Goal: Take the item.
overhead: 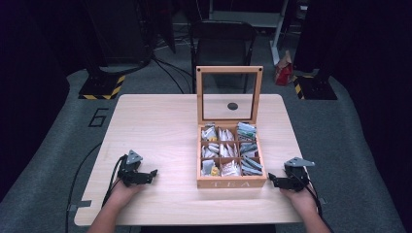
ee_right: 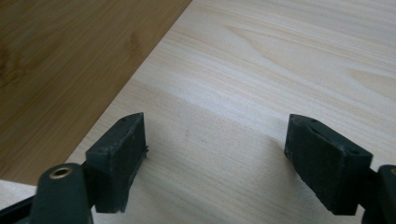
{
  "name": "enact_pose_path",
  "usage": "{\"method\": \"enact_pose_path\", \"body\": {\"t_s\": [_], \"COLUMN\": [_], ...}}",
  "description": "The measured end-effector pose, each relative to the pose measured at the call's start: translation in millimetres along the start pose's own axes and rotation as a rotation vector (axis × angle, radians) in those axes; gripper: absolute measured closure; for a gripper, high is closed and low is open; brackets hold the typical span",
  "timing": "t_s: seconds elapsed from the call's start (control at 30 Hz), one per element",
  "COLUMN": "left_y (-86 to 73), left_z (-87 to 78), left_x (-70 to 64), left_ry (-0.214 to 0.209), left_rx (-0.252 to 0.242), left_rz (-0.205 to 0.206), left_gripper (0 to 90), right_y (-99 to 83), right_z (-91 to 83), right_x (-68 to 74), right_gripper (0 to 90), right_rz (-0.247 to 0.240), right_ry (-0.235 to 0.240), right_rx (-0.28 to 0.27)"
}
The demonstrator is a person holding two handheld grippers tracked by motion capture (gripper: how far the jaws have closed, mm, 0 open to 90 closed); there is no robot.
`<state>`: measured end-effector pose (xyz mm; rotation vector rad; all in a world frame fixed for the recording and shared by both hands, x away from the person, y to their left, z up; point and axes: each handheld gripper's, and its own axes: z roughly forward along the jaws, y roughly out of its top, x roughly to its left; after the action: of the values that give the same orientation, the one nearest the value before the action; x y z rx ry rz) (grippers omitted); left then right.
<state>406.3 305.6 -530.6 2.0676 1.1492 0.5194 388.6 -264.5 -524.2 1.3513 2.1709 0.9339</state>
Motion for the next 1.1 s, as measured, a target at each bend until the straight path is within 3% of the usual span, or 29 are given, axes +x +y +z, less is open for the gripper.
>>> {"method": "enact_pose_path", "body": {"t_s": [0.33,0.37,0.53,0.6,1.1], "left_y": [0.0,0.0,0.0,0.0,0.1], "left_z": [0.0,0.0,0.0,-0.1,-0.1], "left_x": [0.0,0.0,-0.1,-0.1,-0.1], "left_ry": [0.000,0.000,0.000,0.001,0.000], "left_rx": [0.000,0.000,0.000,0.001,0.002], "left_rz": [0.000,0.001,0.000,0.001,0.000], "left_gripper": [9.3,9.3,9.3,9.3,9.2], "right_y": [4.2,5.0,9.1,14.2,26.9], "right_z": [-5.6,-6.8,-13.4,-22.8,-41.2], "right_x": [0.0,2.0,2.9,3.5,-1.7], "right_gripper": [30.0,30.9,32.2,33.3,37.2], "right_rz": [0.001,0.016,-0.021,-0.018,0.010], "right_ry": [0.025,0.027,0.027,0.036,0.060], "right_rx": [0.030,0.028,0.017,-0.021,-0.024]}}
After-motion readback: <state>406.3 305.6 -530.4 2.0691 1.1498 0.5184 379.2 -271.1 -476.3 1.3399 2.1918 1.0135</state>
